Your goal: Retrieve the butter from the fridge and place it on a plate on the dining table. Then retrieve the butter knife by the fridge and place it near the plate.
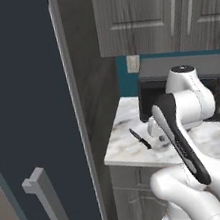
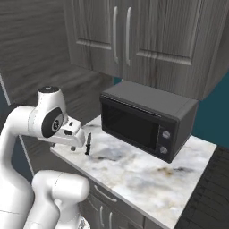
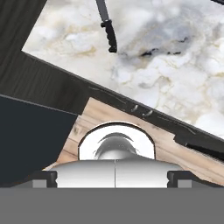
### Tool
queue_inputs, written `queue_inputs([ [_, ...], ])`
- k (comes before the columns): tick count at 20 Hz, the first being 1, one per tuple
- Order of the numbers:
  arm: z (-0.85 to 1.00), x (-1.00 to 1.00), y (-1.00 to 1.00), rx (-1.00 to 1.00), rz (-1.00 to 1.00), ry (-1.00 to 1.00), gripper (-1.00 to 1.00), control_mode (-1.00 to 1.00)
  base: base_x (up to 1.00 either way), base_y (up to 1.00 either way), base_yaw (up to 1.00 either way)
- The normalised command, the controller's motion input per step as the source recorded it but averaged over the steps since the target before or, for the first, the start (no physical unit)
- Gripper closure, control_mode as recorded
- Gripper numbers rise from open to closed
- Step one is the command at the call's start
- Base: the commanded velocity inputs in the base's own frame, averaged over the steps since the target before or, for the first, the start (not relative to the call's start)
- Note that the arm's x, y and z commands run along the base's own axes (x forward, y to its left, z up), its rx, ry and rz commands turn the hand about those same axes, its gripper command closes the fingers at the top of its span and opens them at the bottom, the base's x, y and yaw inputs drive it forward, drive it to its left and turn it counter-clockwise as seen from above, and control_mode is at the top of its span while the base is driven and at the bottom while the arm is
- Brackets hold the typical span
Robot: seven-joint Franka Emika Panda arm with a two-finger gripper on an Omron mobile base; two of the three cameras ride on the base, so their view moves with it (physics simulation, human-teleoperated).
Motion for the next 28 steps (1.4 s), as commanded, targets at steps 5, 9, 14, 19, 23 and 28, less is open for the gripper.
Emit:
queue_inputs([
  [5, 0.00, 0.08, 0.00, 0.00, 0.00, 0.00, -1.00, -1.00, 0.23, 0.00, 0.00],
  [9, -0.02, 0.52, 0.00, 0.00, 0.00, 0.00, -1.00, -1.00, 0.00, 0.00, 0.00],
  [14, -0.55, 0.73, -0.02, -0.03, -0.01, -0.05, -1.00, -1.00, 0.00, 0.00, 0.00],
  [19, -0.82, 0.72, 0.00, -0.08, 0.02, -0.02, -1.00, -1.00, 0.00, 0.00, 0.00],
  [23, -0.64, 0.71, 0.00, -0.02, 0.14, -0.02, -1.00, -1.00, 0.00, 0.00, 0.00],
  [28, -0.42, 0.48, 0.00, 0.01, 0.15, 0.00, -1.00, -1.00, 0.00, 0.00, 0.00],
])
